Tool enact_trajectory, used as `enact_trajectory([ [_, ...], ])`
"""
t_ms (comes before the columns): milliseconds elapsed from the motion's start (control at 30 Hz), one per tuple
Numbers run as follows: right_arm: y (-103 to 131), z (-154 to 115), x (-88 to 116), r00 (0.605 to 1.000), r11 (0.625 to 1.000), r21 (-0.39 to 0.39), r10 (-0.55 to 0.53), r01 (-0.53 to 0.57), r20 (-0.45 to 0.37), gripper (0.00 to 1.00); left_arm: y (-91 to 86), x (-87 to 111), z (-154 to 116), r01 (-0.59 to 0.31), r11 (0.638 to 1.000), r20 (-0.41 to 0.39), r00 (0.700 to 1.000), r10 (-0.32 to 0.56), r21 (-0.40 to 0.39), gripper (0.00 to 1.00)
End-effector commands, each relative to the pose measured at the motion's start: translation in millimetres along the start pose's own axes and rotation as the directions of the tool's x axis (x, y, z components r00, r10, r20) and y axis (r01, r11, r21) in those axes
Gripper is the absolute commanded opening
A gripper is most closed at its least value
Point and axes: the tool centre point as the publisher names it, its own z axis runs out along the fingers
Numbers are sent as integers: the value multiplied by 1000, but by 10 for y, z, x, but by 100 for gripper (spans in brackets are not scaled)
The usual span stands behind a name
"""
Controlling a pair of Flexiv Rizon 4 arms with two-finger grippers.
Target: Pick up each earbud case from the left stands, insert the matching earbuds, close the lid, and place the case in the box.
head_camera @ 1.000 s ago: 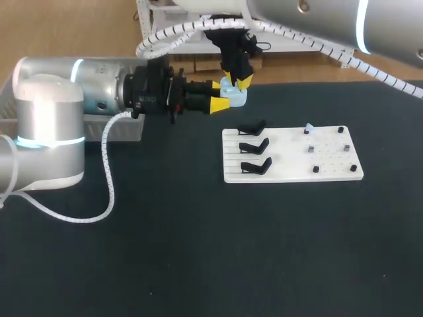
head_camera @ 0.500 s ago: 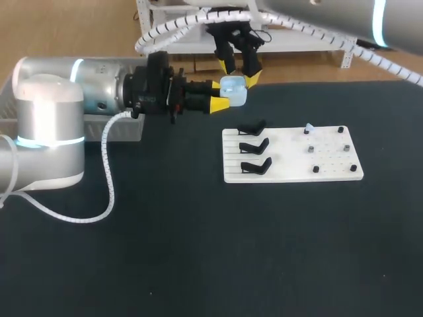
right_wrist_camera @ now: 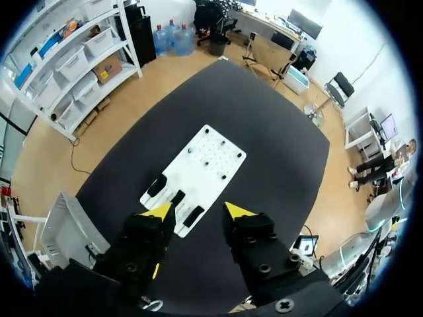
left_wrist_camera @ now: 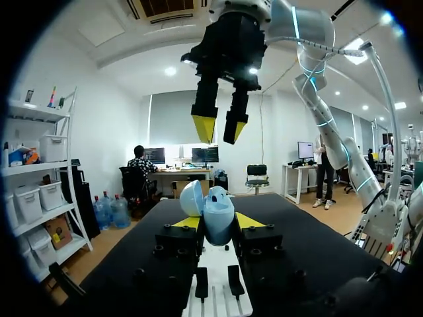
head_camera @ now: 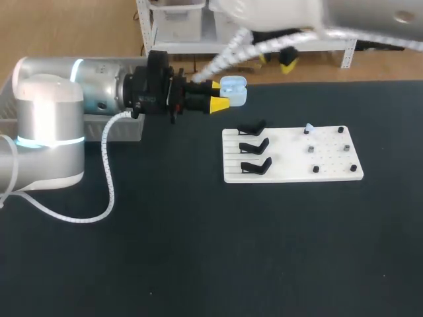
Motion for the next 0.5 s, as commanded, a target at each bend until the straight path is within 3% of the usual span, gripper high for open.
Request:
enact_trajectory([
  [33,-150,228,-206,1000,977,-215,-6,5,-5,46,-17,5,0,-4,1000,2,1000,4,-6,0],
  [267,-55,540,-361,996,977,-198,-83,76,-22,44,-17,5,0,-4,1000,2,1000,4,-6,0],
  [500,32,817,-374,977,964,-161,-205,212,54,43,-17,5,0,-4,1000,2,1000,4,-6,0],
])
